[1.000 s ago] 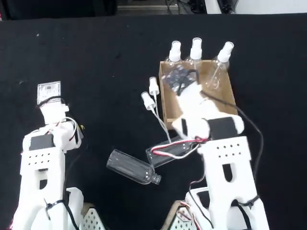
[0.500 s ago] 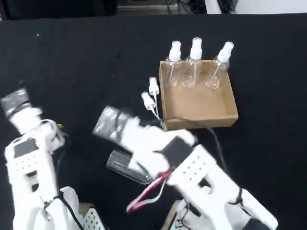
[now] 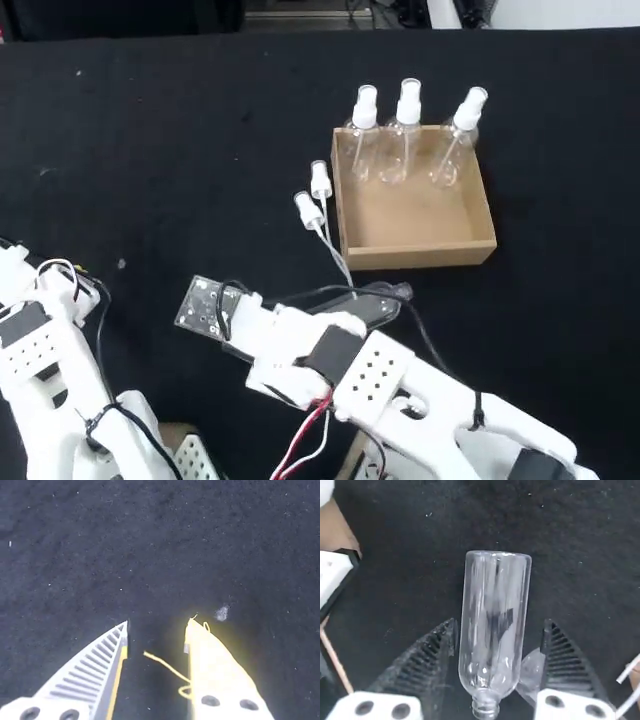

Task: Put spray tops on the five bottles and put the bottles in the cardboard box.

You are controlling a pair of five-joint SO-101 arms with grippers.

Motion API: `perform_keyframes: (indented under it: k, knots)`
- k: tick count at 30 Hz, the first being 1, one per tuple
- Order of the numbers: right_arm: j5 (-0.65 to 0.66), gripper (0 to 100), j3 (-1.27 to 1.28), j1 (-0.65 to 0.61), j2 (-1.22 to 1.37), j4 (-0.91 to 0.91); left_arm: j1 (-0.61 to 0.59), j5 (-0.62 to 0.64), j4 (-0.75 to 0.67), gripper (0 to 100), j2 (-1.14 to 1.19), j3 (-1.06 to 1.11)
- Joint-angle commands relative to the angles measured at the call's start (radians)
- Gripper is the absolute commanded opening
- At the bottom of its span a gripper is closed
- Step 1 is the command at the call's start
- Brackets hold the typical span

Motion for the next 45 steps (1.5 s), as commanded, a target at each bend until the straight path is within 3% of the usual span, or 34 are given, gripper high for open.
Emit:
perform_keyframes:
  k: [1,19,21,25,29,35,38,45]
  knots:
    - [-0.008,24.1,0.036,-0.006,-0.033,-0.087,-0.041,0.012,-0.018,18,-0.018,-0.054]
    - [0.000,23.5,-0.085,0.034,0.358,-0.178,-0.036,0.012,-0.014,18,-0.018,-0.053]
    - [0.000,19.1,-0.102,0.037,0.372,-0.175,-0.036,0.012,-0.014,18,-0.018,-0.053]
    - [0.000,0.6,-0.156,0.075,0.325,-0.163,-0.038,0.012,-0.014,18,-0.018,-0.053]
    - [0.000,3.2,-0.285,0.170,0.199,0.037,-0.036,0.012,-0.014,18,-0.018,-0.053]
    - [0.011,3.6,-0.628,0.457,0.042,0.466,-0.035,0.012,-0.017,18,-0.018,-0.053]
    - [0.117,3.6,-0.711,0.671,0.036,0.615,-0.033,0.012,-0.015,18,-0.018,-0.053]
    - [0.387,3.6,-0.613,1.359,0.036,0.574,-0.021,0.011,-0.011,18,-0.018,-0.051]
